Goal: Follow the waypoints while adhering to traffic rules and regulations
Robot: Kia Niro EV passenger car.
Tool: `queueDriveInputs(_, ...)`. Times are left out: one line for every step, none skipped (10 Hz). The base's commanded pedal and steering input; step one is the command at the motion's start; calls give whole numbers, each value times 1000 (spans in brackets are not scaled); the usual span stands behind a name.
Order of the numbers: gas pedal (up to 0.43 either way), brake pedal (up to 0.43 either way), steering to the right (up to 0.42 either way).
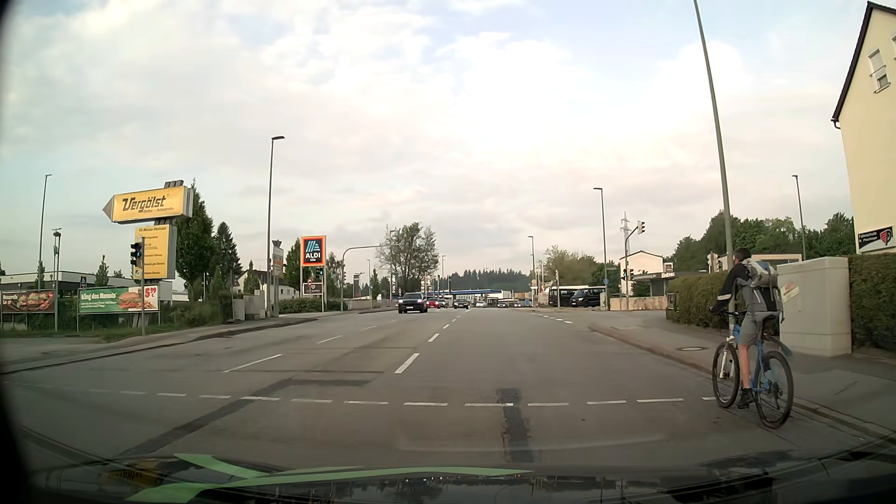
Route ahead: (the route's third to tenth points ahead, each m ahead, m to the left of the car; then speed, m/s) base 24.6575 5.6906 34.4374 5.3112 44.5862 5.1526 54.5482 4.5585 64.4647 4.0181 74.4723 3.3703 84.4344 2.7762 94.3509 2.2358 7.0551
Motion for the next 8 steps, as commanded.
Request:
queueDriveInputs(350, 0, -3)
queueDriveInputs(311, 0, -4)
queueDriveInputs(287, 0, -4)
queueDriveInputs(260, 0, -4)
queueDriveInputs(260, 0, -5)
queueDriveInputs(260, 0, -5)
queueDriveInputs(248, 0, -5)
queueDriveInputs(248, 0, -4)
